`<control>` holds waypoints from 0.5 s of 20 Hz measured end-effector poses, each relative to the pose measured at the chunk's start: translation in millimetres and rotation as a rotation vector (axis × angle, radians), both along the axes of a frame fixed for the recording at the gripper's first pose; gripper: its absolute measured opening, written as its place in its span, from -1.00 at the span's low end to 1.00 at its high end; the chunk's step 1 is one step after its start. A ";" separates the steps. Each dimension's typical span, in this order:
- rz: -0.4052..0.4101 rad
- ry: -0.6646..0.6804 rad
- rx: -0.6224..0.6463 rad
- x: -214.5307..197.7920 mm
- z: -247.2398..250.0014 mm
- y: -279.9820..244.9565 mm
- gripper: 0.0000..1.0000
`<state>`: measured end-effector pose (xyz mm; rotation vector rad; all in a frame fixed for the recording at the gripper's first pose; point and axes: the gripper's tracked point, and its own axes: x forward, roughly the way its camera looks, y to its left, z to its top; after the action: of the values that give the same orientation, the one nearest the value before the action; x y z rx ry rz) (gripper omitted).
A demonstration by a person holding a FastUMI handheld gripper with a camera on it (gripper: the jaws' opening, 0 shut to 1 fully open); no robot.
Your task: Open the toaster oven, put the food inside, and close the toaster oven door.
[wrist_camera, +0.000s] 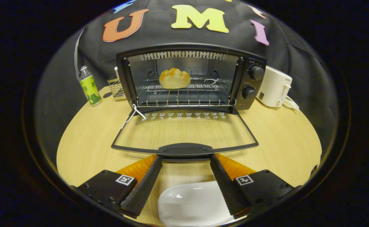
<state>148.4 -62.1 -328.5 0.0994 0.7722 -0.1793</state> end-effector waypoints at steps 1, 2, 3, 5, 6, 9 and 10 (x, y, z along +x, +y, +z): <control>0.004 -0.004 -0.005 -1.1 4.4 0.5 1.00; -0.001 -0.014 -0.002 -1.6 8.0 0.4 1.00; -0.004 -0.027 -0.003 -1.5 14.3 0.4 1.00; -0.002 -0.059 -0.015 1.0 29.9 -0.5 1.00; 0.000 -0.084 -0.020 4.5 39.7 -3.0 1.00; -0.005 -0.181 -0.015 18.5 69.8 -7.0 1.00; 0.002 -0.183 -0.021 20.8 74.4 -7.5 1.00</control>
<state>169.2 -69.6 -254.1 0.0936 0.5882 -0.1739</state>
